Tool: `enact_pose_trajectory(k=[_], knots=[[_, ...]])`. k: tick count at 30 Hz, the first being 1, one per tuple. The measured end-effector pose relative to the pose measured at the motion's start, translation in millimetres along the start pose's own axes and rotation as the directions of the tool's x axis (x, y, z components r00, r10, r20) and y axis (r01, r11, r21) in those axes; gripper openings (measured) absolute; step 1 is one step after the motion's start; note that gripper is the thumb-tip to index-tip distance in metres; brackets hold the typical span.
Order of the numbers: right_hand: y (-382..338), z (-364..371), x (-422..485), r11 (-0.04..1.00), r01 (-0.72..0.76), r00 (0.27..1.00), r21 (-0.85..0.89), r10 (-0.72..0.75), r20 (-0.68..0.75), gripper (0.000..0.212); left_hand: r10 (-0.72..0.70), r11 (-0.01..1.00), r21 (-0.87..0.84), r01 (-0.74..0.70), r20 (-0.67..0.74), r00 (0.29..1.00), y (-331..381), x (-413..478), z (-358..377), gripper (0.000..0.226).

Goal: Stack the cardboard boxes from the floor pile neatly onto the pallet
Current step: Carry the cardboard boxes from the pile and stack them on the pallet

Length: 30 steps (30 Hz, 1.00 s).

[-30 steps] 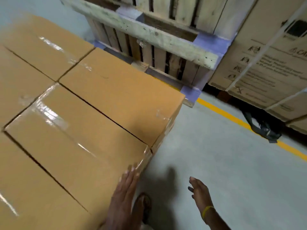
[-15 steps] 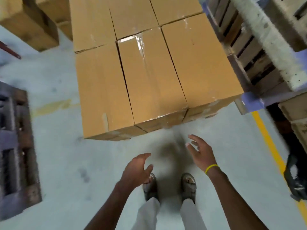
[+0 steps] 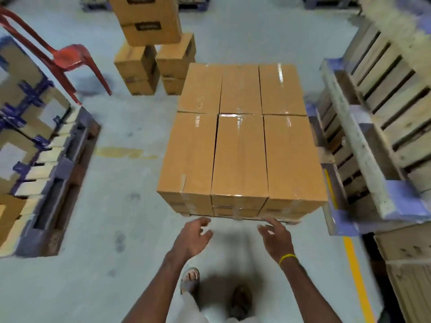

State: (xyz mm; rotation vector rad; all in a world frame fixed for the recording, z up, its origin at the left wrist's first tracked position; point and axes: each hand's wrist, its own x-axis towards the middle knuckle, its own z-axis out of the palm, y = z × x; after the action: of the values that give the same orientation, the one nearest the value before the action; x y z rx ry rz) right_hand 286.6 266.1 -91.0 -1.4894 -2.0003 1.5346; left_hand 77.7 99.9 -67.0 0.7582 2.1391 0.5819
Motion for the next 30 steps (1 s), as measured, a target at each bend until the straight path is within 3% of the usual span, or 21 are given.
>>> enact_pose_trajectory(k=[2, 6, 11, 20, 26, 30], knots=[[-41, 9, 11, 0.993, 0.096, 0.994, -0.067, -0.093, 0.057, 0.039, 0.017, 1.000, -0.017, -0.018, -0.059, 0.998, 13, 2, -30, 0.052], [-107, 32, 24, 0.973, 0.204, 0.969, -0.110, -0.185, 0.164, 0.034, 0.037, 0.991, -0.123, -0.055, -0.141, 0.989, 16, 0, -81, 0.055], [-151, 63, 20, 0.962, 0.243, 0.957, -0.123, -0.218, 0.189, 0.032, 0.029, 0.986, -0.156, -0.062, -0.206, 0.978, -18, 0, -123, 0.046], [-148, 136, 9, 0.997, 0.008, 0.994, -0.071, 0.000, 0.110, 0.030, 0.019, 0.973, -0.225, -0.046, -0.121, 0.992, -107, 27, -193, 0.032], [-146, 184, 21, 0.988, -0.097, 0.993, -0.121, 0.104, 0.059, 0.042, 0.040, 0.910, -0.403, -0.096, -0.145, 0.989, -109, 91, -249, 0.026], [-174, 211, 73, 0.980, -0.112, 0.993, -0.163, 0.107, -0.038, 0.046, 0.060, 0.887, -0.447, -0.116, -0.137, 0.989, -91, 160, -288, 0.034]])
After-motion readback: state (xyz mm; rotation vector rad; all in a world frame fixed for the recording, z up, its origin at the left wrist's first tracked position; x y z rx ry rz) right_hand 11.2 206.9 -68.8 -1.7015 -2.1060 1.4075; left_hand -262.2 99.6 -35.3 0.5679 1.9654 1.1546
